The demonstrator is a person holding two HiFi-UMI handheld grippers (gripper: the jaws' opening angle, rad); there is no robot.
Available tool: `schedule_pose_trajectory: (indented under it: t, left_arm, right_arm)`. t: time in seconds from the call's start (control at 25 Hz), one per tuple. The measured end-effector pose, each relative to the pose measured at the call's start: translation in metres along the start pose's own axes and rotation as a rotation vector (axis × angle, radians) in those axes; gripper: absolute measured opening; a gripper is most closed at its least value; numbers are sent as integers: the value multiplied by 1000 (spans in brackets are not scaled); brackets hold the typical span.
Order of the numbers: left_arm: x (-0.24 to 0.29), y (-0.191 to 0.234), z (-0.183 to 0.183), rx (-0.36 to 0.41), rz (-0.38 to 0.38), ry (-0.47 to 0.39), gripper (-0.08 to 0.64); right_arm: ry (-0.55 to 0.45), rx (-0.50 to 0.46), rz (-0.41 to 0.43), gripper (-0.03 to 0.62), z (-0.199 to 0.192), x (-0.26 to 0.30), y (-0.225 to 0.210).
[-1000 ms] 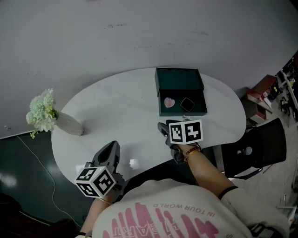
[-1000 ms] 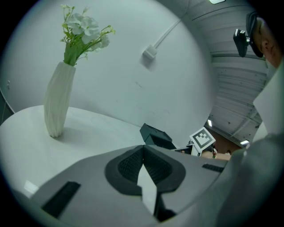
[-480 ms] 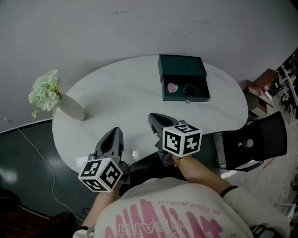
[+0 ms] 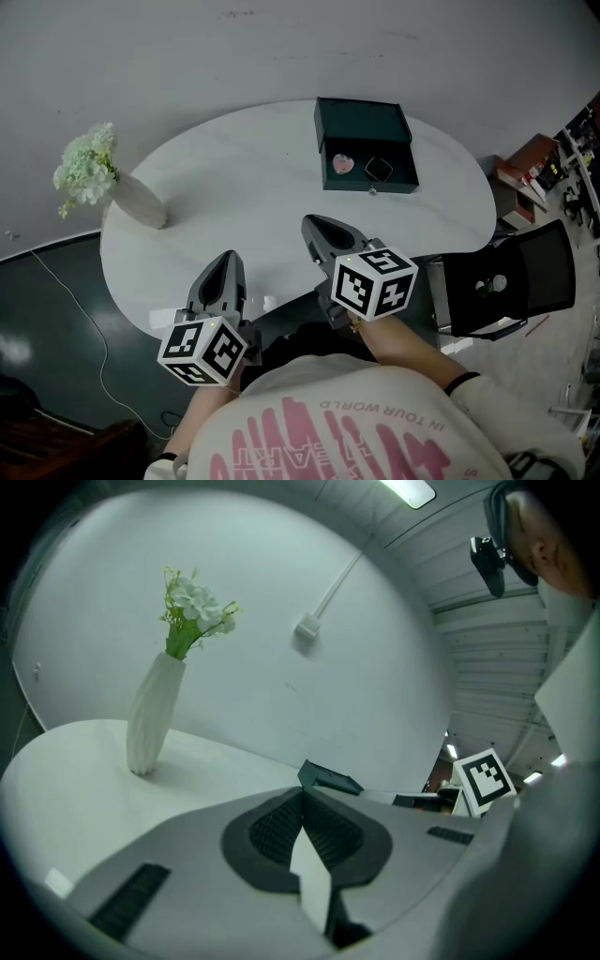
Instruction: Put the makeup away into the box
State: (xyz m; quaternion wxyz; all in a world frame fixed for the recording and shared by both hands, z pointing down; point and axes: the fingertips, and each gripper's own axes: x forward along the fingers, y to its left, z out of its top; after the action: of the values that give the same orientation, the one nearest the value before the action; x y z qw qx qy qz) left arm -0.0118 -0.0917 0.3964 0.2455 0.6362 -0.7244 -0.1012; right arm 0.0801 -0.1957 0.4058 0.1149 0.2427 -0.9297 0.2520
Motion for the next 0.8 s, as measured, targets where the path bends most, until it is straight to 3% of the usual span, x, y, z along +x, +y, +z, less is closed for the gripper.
schedule_pose_trajectory:
  t: [0.8]
  left_arm:
    - [23,-52,-25,-36,20,27,2]
  right_arm:
    - [78,-35,-16,-3,-3,-44,-53]
